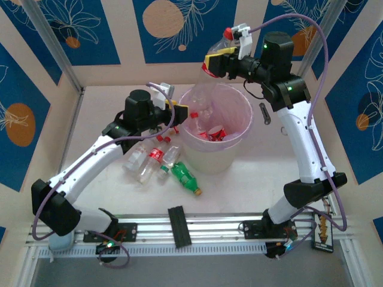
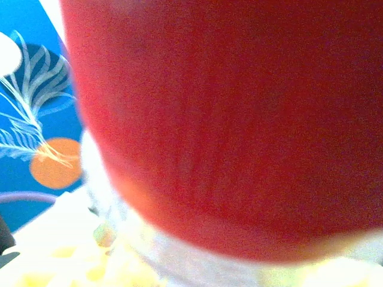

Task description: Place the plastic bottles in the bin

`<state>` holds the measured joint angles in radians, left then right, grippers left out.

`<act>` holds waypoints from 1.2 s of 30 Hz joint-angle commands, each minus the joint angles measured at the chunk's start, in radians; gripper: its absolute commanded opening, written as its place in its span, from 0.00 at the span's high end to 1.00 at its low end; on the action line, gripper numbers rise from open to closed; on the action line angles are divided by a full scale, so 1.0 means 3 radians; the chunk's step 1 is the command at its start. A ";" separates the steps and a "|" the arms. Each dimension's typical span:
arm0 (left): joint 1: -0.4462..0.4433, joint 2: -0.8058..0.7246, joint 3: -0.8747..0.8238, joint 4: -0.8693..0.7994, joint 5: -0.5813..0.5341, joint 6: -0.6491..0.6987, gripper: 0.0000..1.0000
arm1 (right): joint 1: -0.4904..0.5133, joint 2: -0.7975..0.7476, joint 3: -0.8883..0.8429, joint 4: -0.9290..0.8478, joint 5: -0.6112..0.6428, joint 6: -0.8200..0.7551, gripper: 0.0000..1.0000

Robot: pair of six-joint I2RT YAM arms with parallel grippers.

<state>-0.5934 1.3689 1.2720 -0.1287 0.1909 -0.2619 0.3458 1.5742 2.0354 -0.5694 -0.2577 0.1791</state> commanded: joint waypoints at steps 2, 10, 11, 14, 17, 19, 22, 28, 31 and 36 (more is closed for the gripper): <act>-0.0043 0.0136 0.0237 -0.0200 -0.0289 0.0226 0.48 | -0.0009 -0.0134 -0.0255 -0.0476 0.0318 -0.0590 1.00; -0.0085 0.0360 0.0341 -0.0165 -0.0268 0.0188 0.57 | -0.0009 -0.0245 -0.0713 -0.0557 0.0815 -0.1078 1.00; -0.0088 0.0369 0.0344 -0.0169 -0.0273 0.0185 0.58 | -0.0007 -0.0251 -0.0768 -0.0557 0.0836 -0.1128 1.00; -0.0098 0.0376 0.0347 -0.0168 -0.0274 0.0167 0.61 | 0.0008 -0.0227 -0.0894 -0.0589 0.0855 -0.1246 1.00; -0.0105 0.0366 0.0329 -0.0146 -0.0263 0.0142 0.62 | 0.0052 -0.0169 -0.0963 -0.0679 0.0899 -0.1383 1.00; -0.0109 0.0356 0.0326 -0.0152 -0.0272 0.0134 0.63 | 0.0091 -0.0112 -0.0980 -0.0761 0.0970 -0.1466 1.00; -0.0120 0.0350 0.0321 -0.0154 -0.0283 0.0137 0.63 | 0.0145 -0.0011 -0.0987 -0.0892 0.1098 -0.1570 1.00; -0.0146 0.0351 0.0300 -0.0147 -0.0299 0.0136 0.64 | 0.0210 0.0172 -0.1054 -0.1021 0.1191 -0.1614 1.00; -0.0151 0.0336 0.0305 -0.0161 -0.0303 0.0156 0.65 | 0.0207 0.0255 -0.1143 -0.1031 0.1181 -0.1591 1.00; -0.0150 0.0331 0.0312 -0.0182 -0.0317 0.0175 0.66 | 0.0214 0.0392 -0.1202 -0.1048 0.1256 -0.1570 1.00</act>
<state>-0.6140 1.4696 1.3495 -0.1589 0.0792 -0.2260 0.4049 1.6772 1.6802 -0.8661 0.1009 -0.2836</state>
